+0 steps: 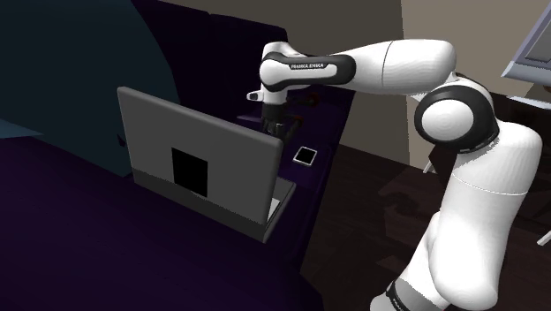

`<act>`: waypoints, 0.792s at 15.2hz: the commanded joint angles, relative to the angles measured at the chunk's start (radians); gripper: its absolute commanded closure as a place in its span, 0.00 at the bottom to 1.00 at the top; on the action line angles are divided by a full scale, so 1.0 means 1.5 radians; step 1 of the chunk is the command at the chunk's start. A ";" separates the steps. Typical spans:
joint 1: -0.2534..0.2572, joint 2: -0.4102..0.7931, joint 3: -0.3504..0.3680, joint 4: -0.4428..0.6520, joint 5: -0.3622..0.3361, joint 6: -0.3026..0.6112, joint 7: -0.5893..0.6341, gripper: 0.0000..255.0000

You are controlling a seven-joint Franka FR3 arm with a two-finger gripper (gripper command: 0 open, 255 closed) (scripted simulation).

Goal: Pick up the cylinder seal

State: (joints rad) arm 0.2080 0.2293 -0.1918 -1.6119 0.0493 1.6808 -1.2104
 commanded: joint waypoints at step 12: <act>-0.001 0.011 0.001 -0.041 0.003 0.051 -0.010 1.00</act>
State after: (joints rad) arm 0.2071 0.2449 -0.1896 -1.6730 0.0534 1.7568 -1.2262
